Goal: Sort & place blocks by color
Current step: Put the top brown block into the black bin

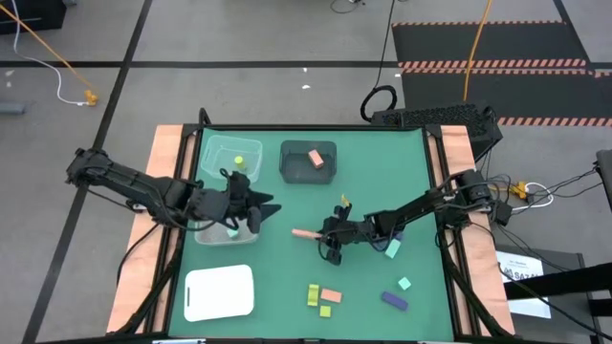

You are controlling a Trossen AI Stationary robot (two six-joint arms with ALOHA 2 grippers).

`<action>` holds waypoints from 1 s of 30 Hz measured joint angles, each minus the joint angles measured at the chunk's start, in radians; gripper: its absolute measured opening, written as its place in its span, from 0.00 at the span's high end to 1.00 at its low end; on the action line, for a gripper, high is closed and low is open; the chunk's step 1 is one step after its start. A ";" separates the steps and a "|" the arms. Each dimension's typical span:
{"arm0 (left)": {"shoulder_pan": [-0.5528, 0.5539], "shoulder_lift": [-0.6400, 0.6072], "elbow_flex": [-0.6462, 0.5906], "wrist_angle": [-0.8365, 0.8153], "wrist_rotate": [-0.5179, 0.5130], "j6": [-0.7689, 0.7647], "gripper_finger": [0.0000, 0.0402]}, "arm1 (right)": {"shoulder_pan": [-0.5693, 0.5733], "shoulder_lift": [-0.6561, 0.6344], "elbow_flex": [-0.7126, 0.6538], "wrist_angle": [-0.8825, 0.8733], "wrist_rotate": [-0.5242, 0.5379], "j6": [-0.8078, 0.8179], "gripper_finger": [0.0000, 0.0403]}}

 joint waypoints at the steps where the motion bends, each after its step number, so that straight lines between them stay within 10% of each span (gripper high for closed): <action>1: 0.001 0.000 0.000 0.000 0.000 0.005 0.37 | 0.000 -0.001 0.000 -0.004 0.000 0.002 0.89; 17: 0.011 0.000 0.000 0.002 0.000 0.010 0.36 | -0.048 -0.154 -0.002 0.065 0.075 0.070 0.90; 30: 0.011 0.000 -0.001 -0.008 -0.038 0.298 0.37 | -0.059 -0.353 -0.001 0.411 0.237 -0.227 0.90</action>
